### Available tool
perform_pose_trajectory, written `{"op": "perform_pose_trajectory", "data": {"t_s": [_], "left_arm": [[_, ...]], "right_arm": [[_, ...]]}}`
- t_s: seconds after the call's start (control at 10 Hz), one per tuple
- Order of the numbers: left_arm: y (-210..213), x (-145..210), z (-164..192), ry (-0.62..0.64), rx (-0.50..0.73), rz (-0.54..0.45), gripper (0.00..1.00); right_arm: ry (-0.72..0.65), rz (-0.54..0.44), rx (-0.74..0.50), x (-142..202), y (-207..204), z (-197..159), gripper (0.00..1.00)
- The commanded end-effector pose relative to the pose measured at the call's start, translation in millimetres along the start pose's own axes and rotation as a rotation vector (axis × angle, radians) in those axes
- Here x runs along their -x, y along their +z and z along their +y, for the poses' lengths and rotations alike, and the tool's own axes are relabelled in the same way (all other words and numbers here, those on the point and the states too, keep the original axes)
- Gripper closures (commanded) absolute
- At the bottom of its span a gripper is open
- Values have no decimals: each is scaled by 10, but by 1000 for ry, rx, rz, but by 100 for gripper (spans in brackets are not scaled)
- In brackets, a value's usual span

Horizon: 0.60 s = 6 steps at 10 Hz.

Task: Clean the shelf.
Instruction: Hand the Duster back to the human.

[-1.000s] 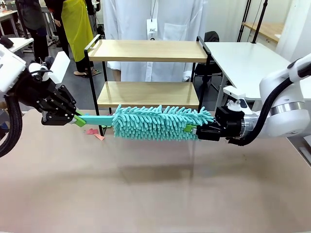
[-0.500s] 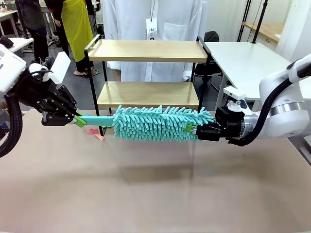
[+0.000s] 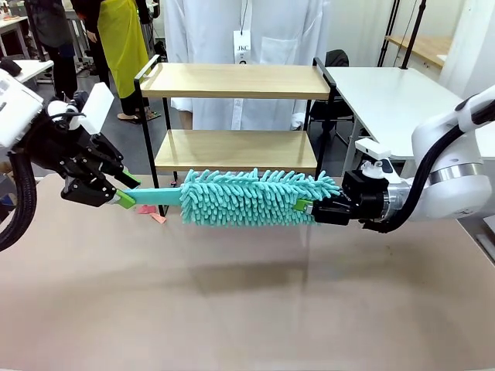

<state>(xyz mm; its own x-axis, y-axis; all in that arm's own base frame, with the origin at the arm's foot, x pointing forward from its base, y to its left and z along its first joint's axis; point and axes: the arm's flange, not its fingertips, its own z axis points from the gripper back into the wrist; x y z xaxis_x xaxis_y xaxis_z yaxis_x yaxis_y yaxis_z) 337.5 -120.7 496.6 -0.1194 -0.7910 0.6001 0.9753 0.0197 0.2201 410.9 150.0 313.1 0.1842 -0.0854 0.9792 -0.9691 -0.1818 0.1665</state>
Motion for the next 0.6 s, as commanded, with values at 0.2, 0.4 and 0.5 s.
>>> {"op": "perform_pose_trajectory", "data": {"t_s": [0.2,0.4,0.5], "left_arm": [[231,127,-17,16,-12,-126,0],[476,380,-84,40,-31,-184,0],[623,522,-112,51,-35,-202,0]], "right_arm": [[4,0,3,-18,-9,22,100],[4,0,3,-18,-9,22,100],[4,0,3,-18,-9,22,100]]}}
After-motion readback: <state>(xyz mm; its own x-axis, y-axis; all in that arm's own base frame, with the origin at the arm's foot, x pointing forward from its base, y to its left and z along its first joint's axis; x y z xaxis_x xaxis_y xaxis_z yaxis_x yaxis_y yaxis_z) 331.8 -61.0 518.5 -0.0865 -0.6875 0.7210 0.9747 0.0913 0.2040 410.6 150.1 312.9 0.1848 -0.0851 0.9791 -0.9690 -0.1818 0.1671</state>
